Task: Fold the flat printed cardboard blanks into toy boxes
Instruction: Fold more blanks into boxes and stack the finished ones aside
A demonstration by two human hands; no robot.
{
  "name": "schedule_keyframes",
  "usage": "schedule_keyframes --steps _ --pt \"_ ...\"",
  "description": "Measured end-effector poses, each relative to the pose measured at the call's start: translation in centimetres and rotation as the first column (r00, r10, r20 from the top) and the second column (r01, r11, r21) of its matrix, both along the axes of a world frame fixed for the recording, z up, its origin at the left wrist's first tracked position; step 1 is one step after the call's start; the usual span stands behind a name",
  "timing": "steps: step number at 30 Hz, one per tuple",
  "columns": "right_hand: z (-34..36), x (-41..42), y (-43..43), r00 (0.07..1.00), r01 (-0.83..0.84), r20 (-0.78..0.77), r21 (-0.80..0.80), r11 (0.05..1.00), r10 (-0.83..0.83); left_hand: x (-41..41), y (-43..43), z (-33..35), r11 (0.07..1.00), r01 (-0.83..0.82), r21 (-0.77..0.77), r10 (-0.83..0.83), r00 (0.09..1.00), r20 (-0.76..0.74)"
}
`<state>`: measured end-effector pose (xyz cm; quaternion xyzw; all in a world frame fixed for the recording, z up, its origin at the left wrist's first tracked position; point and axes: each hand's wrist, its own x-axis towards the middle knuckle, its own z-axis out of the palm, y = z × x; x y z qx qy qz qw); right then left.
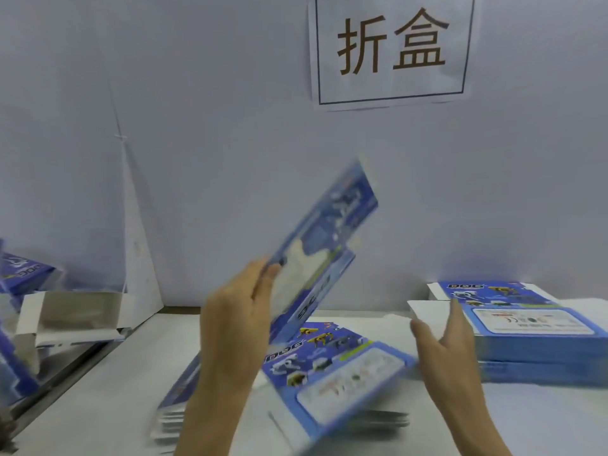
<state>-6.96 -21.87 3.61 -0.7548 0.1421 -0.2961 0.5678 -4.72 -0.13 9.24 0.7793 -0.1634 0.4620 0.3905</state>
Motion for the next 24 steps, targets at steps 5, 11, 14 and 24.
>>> schedule_keyframes --steps 5,11,14,24 --pt "1.8 -1.1 0.3 0.986 -0.146 0.096 0.069 0.987 0.139 -1.0 0.3 1.0 0.841 0.262 -0.474 -0.285 0.958 0.024" --pt "3.2 -2.3 1.7 0.927 -0.349 0.205 0.157 0.924 0.315 -0.8 -1.0 0.5 0.679 0.386 -0.624 -0.558 0.824 -0.099" --pt "3.3 -2.2 0.9 0.939 -0.318 0.222 0.272 0.908 0.262 -0.4 -1.2 0.2 0.682 0.381 -0.625 -0.583 0.798 -0.151" --pt "3.1 -2.4 1.7 0.904 -0.373 0.29 0.18 0.91 0.313 -1.0 -3.5 0.0 0.793 0.331 -0.512 -0.513 0.815 -0.269"
